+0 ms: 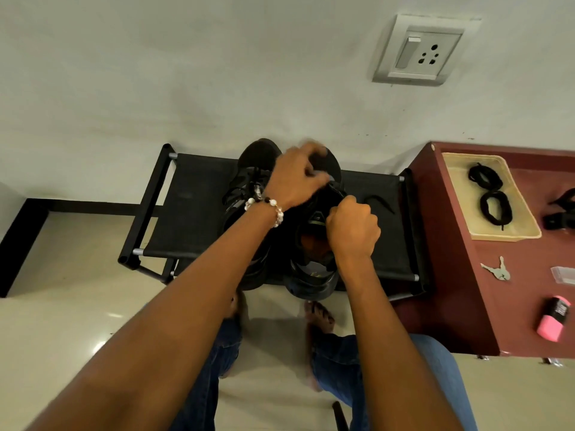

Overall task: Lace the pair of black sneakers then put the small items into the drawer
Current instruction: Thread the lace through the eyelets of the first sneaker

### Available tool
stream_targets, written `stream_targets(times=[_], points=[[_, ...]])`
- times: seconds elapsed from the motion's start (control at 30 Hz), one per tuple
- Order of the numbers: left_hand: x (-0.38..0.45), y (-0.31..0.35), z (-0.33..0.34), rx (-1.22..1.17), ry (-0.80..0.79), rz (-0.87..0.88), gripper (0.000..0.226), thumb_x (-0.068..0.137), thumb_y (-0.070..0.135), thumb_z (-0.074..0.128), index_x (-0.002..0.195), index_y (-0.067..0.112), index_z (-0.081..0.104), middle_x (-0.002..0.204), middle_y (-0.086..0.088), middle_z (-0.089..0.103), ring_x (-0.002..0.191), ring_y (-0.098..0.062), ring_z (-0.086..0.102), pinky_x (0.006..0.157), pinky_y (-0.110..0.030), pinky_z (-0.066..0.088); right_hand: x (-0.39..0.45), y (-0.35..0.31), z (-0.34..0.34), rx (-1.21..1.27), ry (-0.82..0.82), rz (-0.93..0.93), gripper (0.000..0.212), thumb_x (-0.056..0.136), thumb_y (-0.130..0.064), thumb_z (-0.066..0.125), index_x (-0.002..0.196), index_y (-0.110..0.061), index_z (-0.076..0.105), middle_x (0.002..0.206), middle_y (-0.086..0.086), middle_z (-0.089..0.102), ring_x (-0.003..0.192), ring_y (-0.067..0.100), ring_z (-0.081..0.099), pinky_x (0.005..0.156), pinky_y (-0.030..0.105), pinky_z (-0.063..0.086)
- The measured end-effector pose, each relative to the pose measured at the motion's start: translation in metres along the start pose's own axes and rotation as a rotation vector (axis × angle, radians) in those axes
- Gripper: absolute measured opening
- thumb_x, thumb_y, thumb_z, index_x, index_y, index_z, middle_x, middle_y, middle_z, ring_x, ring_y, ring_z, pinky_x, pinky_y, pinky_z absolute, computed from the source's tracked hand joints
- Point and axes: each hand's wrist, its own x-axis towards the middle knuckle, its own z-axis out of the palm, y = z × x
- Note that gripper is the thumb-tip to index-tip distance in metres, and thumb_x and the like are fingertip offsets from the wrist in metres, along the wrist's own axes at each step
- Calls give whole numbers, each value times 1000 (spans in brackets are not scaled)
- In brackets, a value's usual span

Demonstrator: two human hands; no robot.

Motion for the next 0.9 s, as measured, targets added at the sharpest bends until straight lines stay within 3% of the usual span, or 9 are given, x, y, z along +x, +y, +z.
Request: stream_targets(times=[0.1,0.23,0.37,0.43,0.53,0.63,0.73,0.8,0.9], points=[[0,2,12,446,-178,89,32,86,34,67,116,23,69,116,-9,52,99,-25,57,83,-32,47,0,0,-1,-2,-11,-1,20,100,-15,42,104,-1,56,104,20,64,95,41,63,65,39,41],[-1,16,24,716,-22,94,17,92,20,60,103,10,67,118,-9,51,94,-29,59,63,-31,41,-1,0,-2,-17,-23,-3,18,100,-10,40,103,0,54,106,21,63,97,42,62,66,39,41],[3,18,30,720,-86,148,27,94,24,50,107,6,65,122,-11,50,111,-29,50,86,-40,41,-1,0,-3,-23,-25,1,18,99,-6,38,105,1,54,107,21,63,99,42,61,66,39,40],[4,10,24,485,-125,67,27,91,29,50,95,10,68,116,-9,53,111,-28,48,93,-45,39,0,0,-1,-24,-14,2,20,100,-9,38,106,0,54,106,21,64,97,41,62,66,39,40],[1,-4,14,-217,-45,-110,28,89,21,52,62,15,59,70,-4,60,72,-21,58,74,-41,48,1,-2,2,-28,5,-1,20,101,-14,41,105,0,56,103,19,65,94,40,64,63,38,40],[-5,2,2,-1151,66,-321,21,95,8,47,76,4,57,73,-11,63,68,-24,64,74,-41,55,0,-2,3,-38,20,-5,19,100,-13,42,102,0,56,100,19,66,92,41,64,61,37,39],[-2,9,-8,-1546,231,-337,21,95,8,43,75,8,47,66,-7,53,51,-17,46,62,-37,52,-1,-2,1,-51,16,-11,20,101,-13,41,104,0,56,101,19,66,93,41,65,62,37,39],[-2,8,-6,-1222,264,-298,15,95,12,45,80,11,46,65,-3,51,47,-12,39,51,-30,45,-1,-1,0,-49,11,-10,20,101,-13,41,105,0,56,102,19,66,94,41,65,63,37,40],[-2,0,9,-306,132,-70,16,90,22,62,104,17,56,75,2,56,57,-10,51,56,-21,42,0,-1,-1,-41,0,-10,20,101,-13,41,106,0,56,103,19,66,95,41,64,63,37,39]])
